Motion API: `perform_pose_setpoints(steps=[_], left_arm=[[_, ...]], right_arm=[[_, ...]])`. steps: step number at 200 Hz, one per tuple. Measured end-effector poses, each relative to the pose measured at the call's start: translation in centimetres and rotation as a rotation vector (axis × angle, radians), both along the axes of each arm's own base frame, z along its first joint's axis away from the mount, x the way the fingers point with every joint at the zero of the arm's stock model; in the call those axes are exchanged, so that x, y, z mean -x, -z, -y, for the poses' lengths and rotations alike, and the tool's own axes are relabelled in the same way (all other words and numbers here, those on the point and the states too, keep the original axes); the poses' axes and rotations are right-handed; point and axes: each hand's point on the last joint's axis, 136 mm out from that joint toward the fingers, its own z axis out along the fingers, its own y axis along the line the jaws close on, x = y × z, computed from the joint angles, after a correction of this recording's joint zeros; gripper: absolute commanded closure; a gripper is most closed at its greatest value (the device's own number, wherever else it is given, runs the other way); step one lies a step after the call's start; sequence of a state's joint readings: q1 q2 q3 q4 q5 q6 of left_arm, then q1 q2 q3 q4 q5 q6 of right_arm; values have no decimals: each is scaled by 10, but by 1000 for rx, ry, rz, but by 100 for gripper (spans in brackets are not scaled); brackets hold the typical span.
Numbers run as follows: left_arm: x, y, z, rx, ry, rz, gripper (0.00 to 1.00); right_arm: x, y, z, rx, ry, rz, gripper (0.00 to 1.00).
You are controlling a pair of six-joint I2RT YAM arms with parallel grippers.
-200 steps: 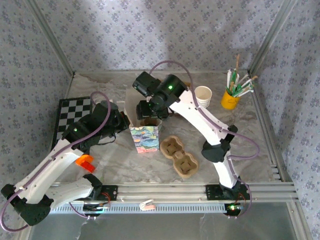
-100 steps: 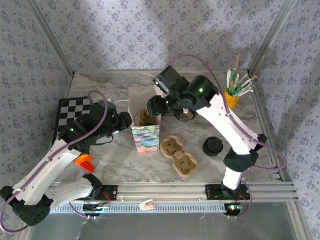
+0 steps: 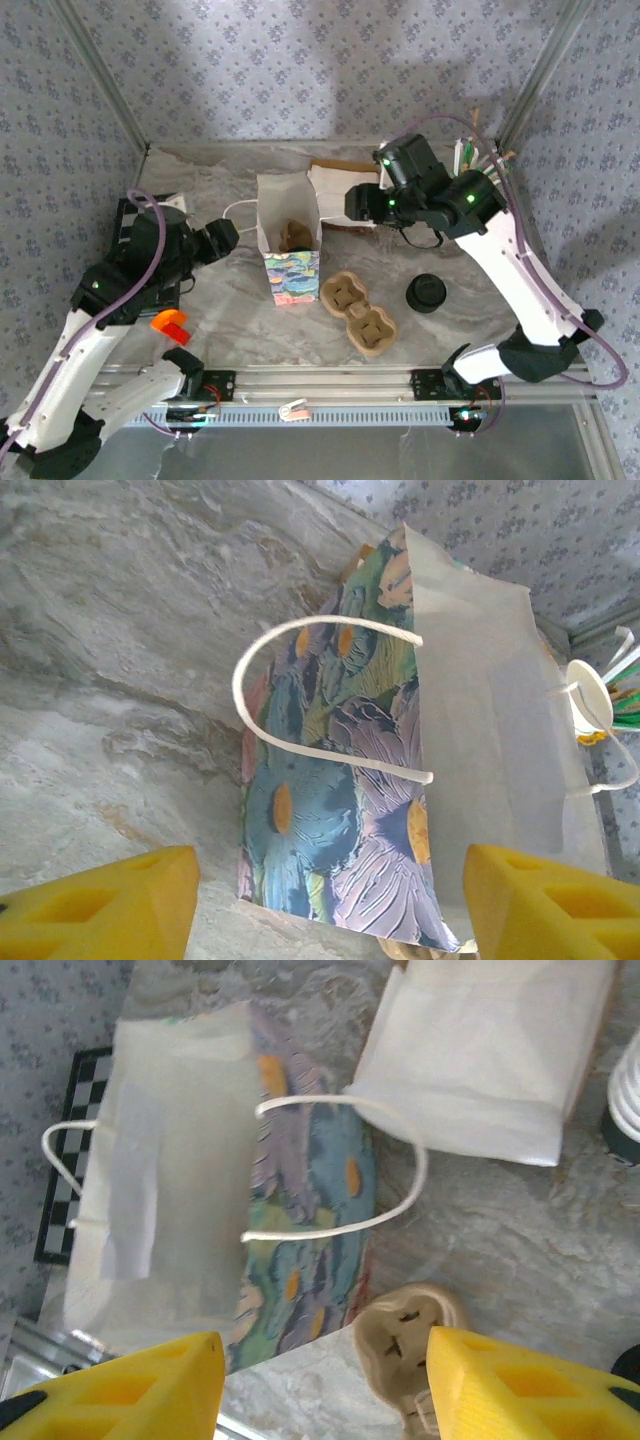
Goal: Pack the takeout coffee
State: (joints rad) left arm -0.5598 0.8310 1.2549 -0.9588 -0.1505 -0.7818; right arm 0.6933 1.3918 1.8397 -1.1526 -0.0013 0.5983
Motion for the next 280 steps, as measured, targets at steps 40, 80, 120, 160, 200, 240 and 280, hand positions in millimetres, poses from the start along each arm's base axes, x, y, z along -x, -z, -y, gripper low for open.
perform_pose_setpoints(steps=[40, 80, 120, 160, 200, 240, 280], left_arm=[[1, 3, -22, -59, -44, -1, 26], [-2, 10, -38, -96, -86, -1, 24], [-6, 24, -50, -137, -122, -29, 24], [-9, 40, -59, -170, -145, -64, 22], [-17, 40, -60, -182, -150, -56, 19], [-22, 36, -59, -185, -143, -34, 18], [-27, 33, -58, -195, -139, -18, 17]], right_arm=[[-15, 16, 36, -7, 87, 13, 45], [-31, 37, 64, -10, 159, -9, 46], [-43, 55, 87, -11, 213, -31, 46], [-54, 60, 110, 0, 266, -24, 46], [-65, 61, 138, 56, 328, -1, 44], [-95, 74, 173, 153, 417, -31, 45], [-115, 98, 212, 248, 510, -91, 48]])
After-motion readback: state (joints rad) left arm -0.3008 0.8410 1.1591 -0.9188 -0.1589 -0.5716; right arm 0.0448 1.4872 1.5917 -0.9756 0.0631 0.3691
